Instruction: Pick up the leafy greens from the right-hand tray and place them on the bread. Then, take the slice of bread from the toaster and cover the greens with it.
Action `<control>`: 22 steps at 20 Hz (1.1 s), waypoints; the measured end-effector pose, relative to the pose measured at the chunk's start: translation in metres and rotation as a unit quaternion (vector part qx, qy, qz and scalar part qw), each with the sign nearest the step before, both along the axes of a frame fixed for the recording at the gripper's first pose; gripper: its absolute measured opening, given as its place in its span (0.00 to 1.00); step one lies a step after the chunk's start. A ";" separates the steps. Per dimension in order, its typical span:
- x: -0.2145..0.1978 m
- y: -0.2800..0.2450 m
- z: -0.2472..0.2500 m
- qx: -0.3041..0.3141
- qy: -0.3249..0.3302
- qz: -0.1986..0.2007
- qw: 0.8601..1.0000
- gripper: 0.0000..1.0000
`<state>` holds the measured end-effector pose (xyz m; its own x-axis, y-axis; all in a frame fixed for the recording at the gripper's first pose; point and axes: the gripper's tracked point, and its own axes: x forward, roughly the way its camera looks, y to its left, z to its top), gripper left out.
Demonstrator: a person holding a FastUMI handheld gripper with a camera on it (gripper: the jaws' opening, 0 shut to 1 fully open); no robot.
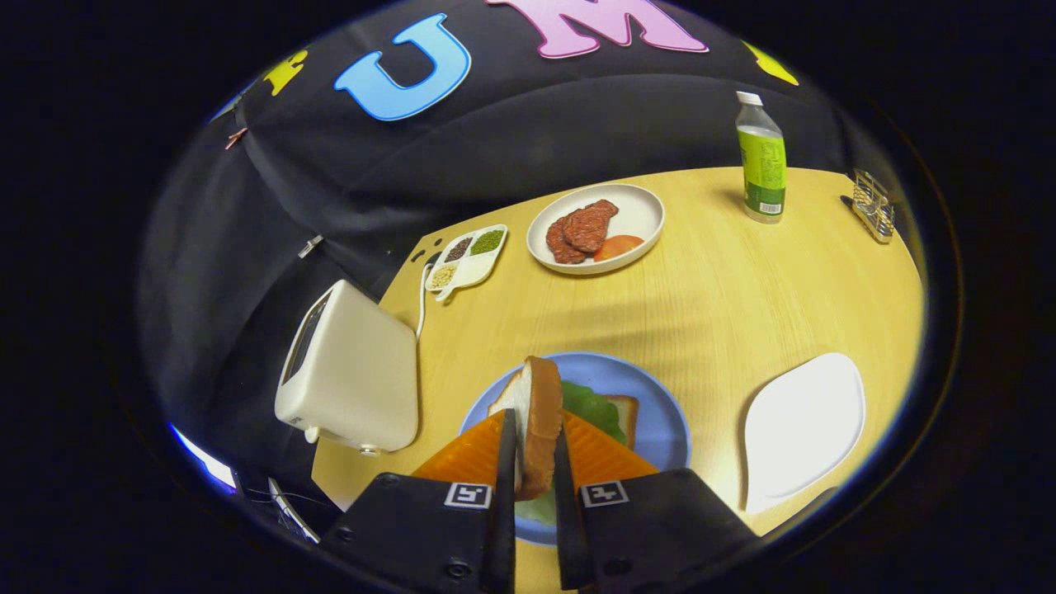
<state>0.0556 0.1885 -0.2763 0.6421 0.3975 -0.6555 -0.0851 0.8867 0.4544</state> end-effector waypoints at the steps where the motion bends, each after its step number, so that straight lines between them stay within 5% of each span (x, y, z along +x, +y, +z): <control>1: -0.001 -0.003 -0.004 -0.008 0.003 -0.003 1.000 0.26; 7: -0.012 -0.037 -0.012 -0.068 0.003 -0.020 0.998 0.55; 10: -0.019 -0.054 -0.001 -0.091 -0.004 -0.030 0.995 0.87; 12: -0.022 -0.062 0.015 -0.105 -0.021 -0.033 0.994 1.00; 22: -0.052 -0.140 0.134 -0.157 -0.132 -0.098 0.974 0.99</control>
